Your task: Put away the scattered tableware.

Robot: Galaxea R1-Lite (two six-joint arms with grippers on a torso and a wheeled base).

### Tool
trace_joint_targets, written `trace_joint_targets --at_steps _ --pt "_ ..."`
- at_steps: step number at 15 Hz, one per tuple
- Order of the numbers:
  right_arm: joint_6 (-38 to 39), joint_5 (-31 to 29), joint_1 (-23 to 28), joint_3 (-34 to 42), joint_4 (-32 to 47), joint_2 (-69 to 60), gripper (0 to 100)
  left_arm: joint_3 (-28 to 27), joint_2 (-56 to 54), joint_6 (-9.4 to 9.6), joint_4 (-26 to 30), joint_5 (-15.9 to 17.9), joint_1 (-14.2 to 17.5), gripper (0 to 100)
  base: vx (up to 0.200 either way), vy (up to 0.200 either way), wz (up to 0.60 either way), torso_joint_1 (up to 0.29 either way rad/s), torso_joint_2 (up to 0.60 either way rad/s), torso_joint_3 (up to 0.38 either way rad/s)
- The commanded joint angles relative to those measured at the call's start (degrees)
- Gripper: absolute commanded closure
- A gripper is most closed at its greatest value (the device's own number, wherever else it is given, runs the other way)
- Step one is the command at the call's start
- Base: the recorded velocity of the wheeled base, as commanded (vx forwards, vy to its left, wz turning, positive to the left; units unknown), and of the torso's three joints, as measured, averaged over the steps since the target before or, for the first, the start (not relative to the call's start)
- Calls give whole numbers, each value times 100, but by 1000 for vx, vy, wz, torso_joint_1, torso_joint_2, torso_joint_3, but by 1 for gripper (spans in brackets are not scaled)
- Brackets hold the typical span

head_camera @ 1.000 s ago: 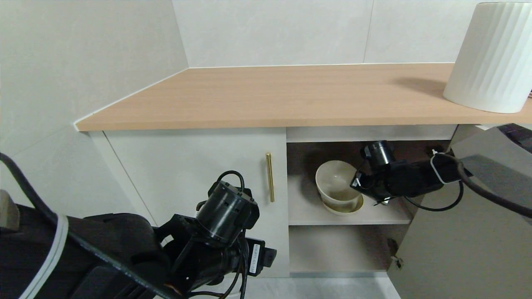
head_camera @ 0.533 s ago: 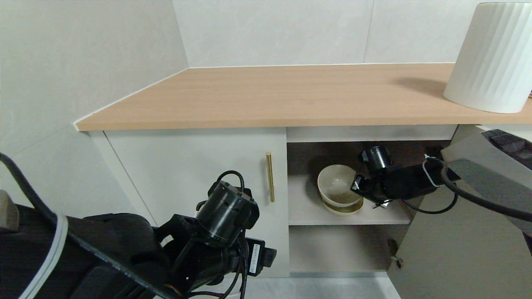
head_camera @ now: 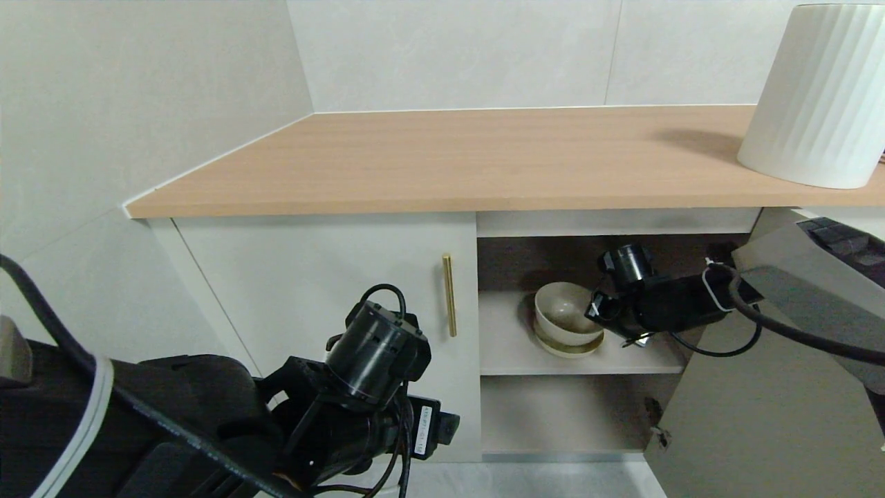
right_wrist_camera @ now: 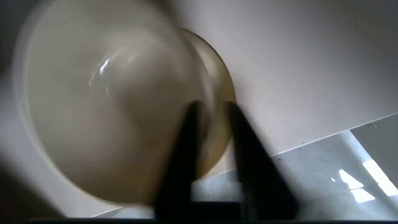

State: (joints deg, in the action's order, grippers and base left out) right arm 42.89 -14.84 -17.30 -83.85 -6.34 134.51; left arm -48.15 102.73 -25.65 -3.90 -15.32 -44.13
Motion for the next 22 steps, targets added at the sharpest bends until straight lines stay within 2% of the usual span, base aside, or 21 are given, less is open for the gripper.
trace_joint_targets --at_steps 1,5,8,9,12,13,15,17,22 --pt "0 -2 -10 18 10 -13 0 -1 1 -2 -5 -6 1 0 0 0 0 0 0 0" --pt "-8 7 -19 88 36 -92 0 -1 -7 -2 -5 -6 10 0 0 0 0 0 0 0" --pt "-202 139 -133 571 89 -593 0 25 -262 -63 3 -32 89 0 0 0 0 0 0 0" --pt "-852 376 -221 1169 256 -1199 0 104 -561 -63 3 -32 194 0 0 0 0 0 0 0" --pt "-1555 807 -511 2408 599 -2939 0 456 -1405 -28 12 -15 493 0 0 0 0 0 0 0" --pt "-1705 860 -573 2540 757 -3300 0 526 -1545 -19 12 -6 546 0 0 0 0 0 0 0" --pt "-1757 991 -907 2962 1425 -4469 0 799 -1897 -10 -23 73 897 0 0 0 0 0 0 0" --pt "-1757 983 -1179 3226 1715 -5093 0 974 -1932 113 -41 82 1205 0 0 0 0 0 0 0" --pt "-1757 947 -1294 3744 1917 -5699 0 1062 -2169 157 -41 82 1293 0 0 0 0 0 0 0"
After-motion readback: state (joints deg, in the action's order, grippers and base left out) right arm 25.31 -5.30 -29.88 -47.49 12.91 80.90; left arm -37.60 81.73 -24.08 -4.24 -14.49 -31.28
